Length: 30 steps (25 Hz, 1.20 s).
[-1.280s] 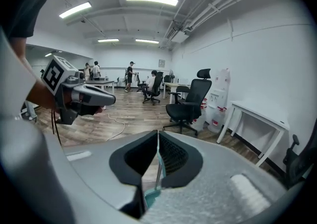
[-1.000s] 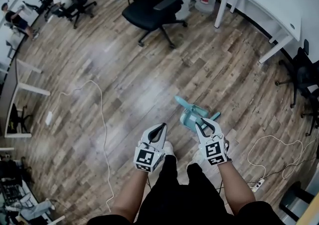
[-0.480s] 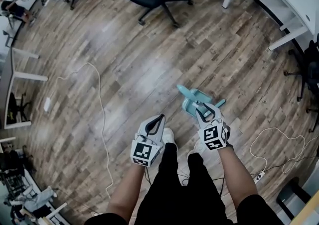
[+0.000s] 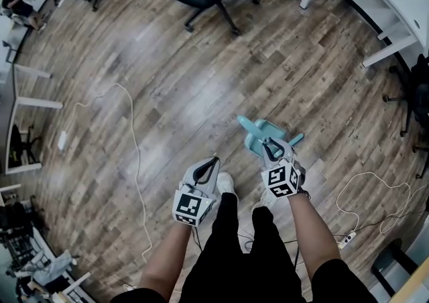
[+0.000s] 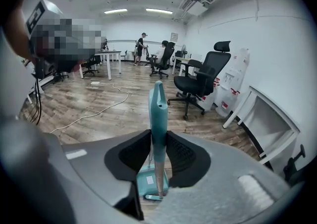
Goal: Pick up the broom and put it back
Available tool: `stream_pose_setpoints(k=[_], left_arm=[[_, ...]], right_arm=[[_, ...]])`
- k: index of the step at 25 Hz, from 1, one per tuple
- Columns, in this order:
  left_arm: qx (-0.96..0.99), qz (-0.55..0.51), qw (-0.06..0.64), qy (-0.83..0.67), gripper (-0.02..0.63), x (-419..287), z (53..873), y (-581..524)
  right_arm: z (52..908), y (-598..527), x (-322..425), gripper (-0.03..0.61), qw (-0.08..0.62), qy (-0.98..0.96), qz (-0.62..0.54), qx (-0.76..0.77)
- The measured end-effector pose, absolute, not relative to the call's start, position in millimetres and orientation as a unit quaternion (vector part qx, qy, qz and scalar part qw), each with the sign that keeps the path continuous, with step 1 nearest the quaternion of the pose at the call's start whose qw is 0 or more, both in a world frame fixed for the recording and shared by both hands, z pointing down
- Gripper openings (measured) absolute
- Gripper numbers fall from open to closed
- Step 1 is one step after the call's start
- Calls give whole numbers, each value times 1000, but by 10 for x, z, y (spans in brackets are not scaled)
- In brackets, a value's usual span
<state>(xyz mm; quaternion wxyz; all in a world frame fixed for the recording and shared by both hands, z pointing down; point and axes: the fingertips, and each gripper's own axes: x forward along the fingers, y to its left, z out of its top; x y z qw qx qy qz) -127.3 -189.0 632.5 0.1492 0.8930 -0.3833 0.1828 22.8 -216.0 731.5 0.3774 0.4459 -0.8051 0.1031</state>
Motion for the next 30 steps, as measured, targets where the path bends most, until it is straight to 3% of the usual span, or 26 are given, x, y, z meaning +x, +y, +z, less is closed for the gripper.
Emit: stream_pose_setpoints(k=[30], left_arm=[[911, 180, 144, -341, 15, -745, 6111, -1485]], right_arm=[[7143, -1433, 723, 92, 363, -778, 87, 505]])
